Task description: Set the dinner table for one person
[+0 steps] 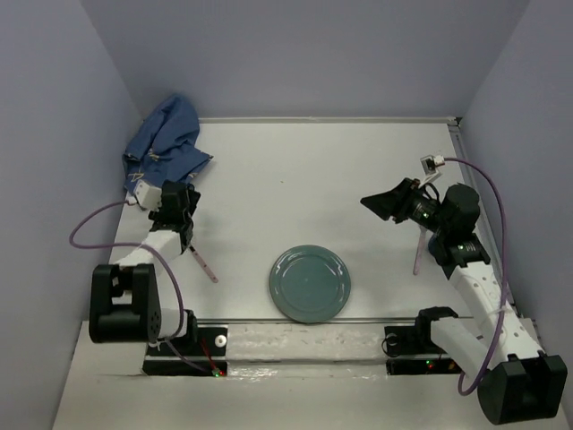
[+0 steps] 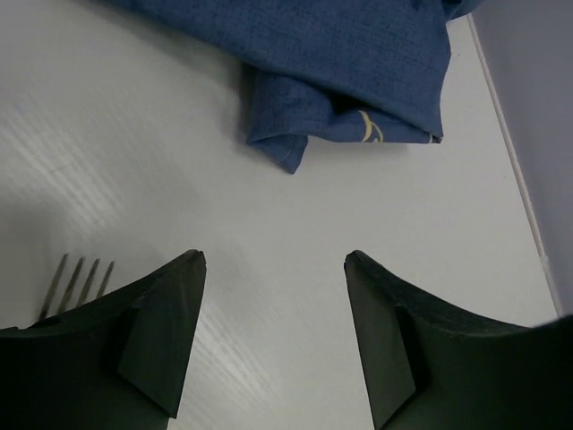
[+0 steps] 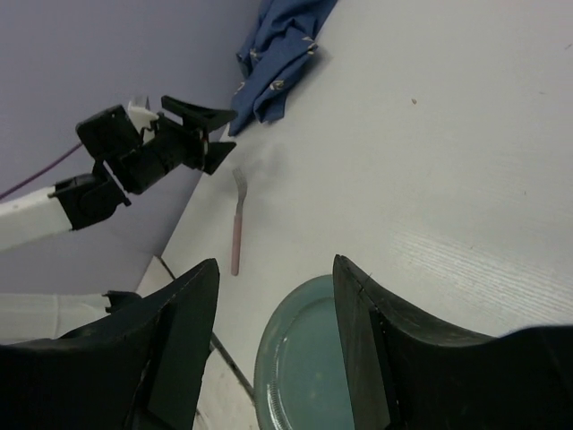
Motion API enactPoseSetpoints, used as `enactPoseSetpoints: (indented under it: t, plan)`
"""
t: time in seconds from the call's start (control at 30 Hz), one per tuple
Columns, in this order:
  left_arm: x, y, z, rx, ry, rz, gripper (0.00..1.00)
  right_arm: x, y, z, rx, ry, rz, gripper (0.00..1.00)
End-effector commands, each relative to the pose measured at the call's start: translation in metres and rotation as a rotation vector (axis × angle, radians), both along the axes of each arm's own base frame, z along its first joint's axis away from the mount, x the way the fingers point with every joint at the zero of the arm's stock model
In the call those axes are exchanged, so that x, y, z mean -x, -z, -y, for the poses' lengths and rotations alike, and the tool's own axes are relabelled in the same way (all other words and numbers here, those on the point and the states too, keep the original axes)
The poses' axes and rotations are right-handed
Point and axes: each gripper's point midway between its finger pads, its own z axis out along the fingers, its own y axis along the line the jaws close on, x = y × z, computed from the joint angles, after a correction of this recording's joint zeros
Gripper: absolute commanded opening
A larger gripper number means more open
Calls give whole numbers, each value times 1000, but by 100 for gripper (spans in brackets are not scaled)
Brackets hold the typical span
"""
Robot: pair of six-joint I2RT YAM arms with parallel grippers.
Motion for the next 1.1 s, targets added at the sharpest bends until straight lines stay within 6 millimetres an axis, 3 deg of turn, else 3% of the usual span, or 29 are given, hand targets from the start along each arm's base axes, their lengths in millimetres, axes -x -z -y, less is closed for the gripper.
enactPoseSetpoints:
  t: [0.0,0.17,0.2,0.23,0.27,0.3,0.33,0.37,0.4,0.43,0.5,0.53,0.6,0.63,0.77,1.07]
  plan:
    - [-72,-57,11,-71,89,162,71,0,1,-11,7,-54,50,60]
    - [-110,-42,28,-367,190,-62,68,-8,6,-18,2,-65,40,60]
    - [-115,-54,28,-403,196,-62,68,-9,6,-18,1,-65,43,60]
    - [-121,-37,28,-436,213,-122,67,-12,4,-18,-6,-64,53,60]
    - [-127,-37,29,-460,233,-150,67,-11,3,-22,-9,-75,54,60]
    - [-140,-50,31,-517,274,-180,67,-14,5,-23,-11,-76,47,60]
    - [-147,-50,35,-548,297,-210,67,-14,5,-26,-14,-88,48,60]
    - [-149,-31,34,-591,308,-304,67,-16,3,-27,-18,-88,55,60]
    - [-163,-49,37,-644,330,-298,68,-16,5,-30,-20,-97,49,60]
    - [-163,-29,41,-675,352,-377,68,-16,4,-33,-22,-106,53,60]
    - [-179,-40,48,-697,369,-376,71,-17,6,-36,-23,-115,48,60]
    - [-182,-24,50,-699,389,-414,71,-16,8,-39,-22,-124,45,60]
    - [-191,-27,53,-704,405,-430,72,-18,11,-39,-20,-125,39,60]
    - [-193,-10,53,-712,425,-472,74,-17,12,-42,-20,-134,36,60]
    - [-195,12,47,-753,451,-627,73,-18,15,-42,-19,-131,30,60]
    - [-194,4,21,-895,354,-699,71,-18,22,-44,-12,-134,16,60]
